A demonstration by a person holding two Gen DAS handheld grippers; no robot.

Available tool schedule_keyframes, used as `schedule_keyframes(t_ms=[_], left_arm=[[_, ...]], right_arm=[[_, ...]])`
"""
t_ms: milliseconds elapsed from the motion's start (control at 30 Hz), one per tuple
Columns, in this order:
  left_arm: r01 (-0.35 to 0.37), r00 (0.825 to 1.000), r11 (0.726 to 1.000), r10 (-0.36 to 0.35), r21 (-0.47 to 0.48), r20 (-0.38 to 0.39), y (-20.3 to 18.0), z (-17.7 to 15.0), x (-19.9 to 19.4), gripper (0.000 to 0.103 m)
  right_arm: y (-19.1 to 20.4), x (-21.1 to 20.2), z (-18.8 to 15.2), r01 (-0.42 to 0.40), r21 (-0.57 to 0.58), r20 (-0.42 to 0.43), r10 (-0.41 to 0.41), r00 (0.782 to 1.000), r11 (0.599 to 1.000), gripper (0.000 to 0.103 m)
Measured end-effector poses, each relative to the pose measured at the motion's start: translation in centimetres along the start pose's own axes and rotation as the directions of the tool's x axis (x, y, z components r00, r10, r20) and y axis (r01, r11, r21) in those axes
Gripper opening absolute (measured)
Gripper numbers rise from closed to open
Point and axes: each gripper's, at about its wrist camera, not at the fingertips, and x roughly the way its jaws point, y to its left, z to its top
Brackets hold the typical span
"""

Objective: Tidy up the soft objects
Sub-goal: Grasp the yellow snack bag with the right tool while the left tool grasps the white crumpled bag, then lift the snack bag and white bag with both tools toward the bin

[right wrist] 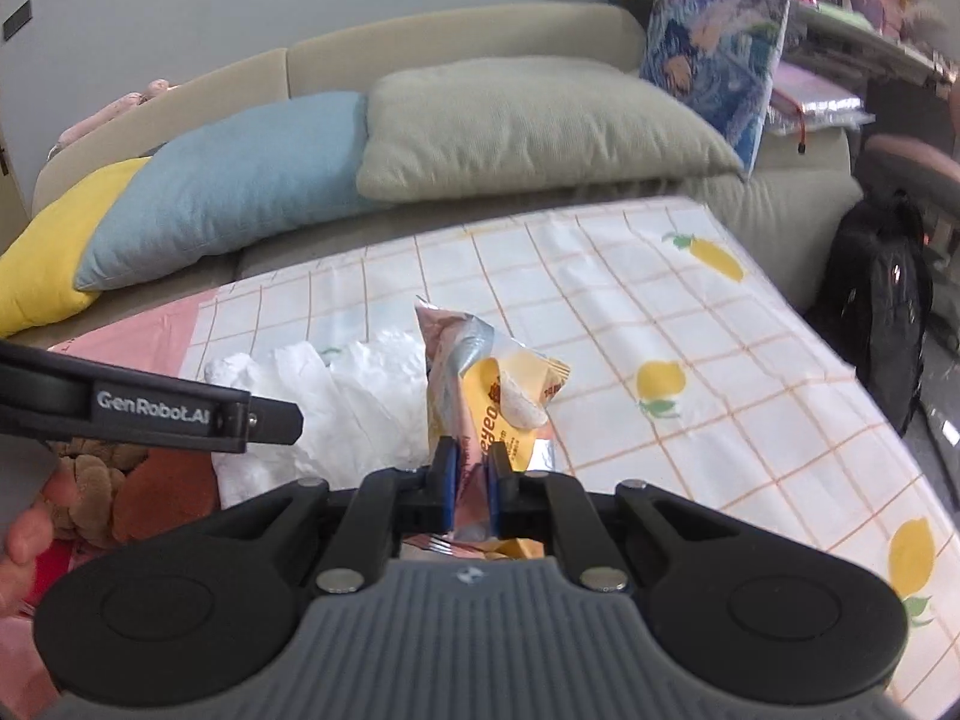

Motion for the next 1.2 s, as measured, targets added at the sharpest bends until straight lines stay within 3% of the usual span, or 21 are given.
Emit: schedule_keyframes(t_ms=[167, 300, 367, 400, 433, 500, 633, 900, 1200], left_arm=[[-0.015, 1.000, 0.994, 0.014, 0.111, 0.010, -2.2, 0.2, 0.8, 0.080], [-0.030, 0.999, 0.994, 0.031, 0.101, -0.007, -2.8, 0.8, 2.2, 0.084], [-0.018, 1.000, 0.992, 0.021, 0.125, -0.018, -3.3, 0.9, 2.9, 0.079], [-0.016, 1.000, 0.989, 0.020, 0.148, -0.021, -3.6, 0.8, 3.2, 0.068], [-0.005, 1.000, 0.987, 0.009, 0.161, -0.024, -3.8, 0.8, 3.4, 0.050], [0.009, 0.999, 0.984, -0.003, 0.179, -0.036, -4.1, 0.8, 3.8, 0.032], [0.000, 0.999, 0.983, 0.008, 0.186, -0.037, -3.9, 0.7, 3.7, 0.010], [0.002, 0.995, 0.990, -0.016, 0.142, 0.099, -2.9, 1.5, -3.0, 0.009], [-0.004, 0.964, 0.981, -0.048, 0.192, 0.261, -2.7, 1.6, -14.9, 0.009]], right_arm=[[0.1, 0.2, -0.2, -0.020, 0.017, -0.015, 0.020, 1.000, 1.000, 0.008], [0.1, 0.5, -0.2, -0.024, 0.018, -0.020, 0.025, 0.999, 1.000, 0.008], [0.1, 0.4, -0.3, -0.027, 0.022, -0.021, 0.027, 0.999, 0.999, 0.008], [0.1, 0.5, -0.3, -0.029, 0.025, -0.021, 0.029, 0.999, 0.999, 0.008], [0.1, 0.5, -0.3, -0.031, 0.023, -0.025, 0.032, 0.999, 0.999, 0.008], [0.3, 0.6, -0.4, -0.031, 0.012, -0.031, 0.031, 0.999, 0.999, 0.008], [0.3, 0.7, -0.3, -0.028, 0.002, -0.031, 0.028, 0.999, 1.000, 0.008], [-0.2, -0.9, 0.0, -0.017, 0.033, 0.035, 0.015, 0.999, 0.999, 0.006], [2.6, -4.2, 0.3, 0.012, -0.033, 0.125, -0.007, 0.992, 0.999, 0.007]])
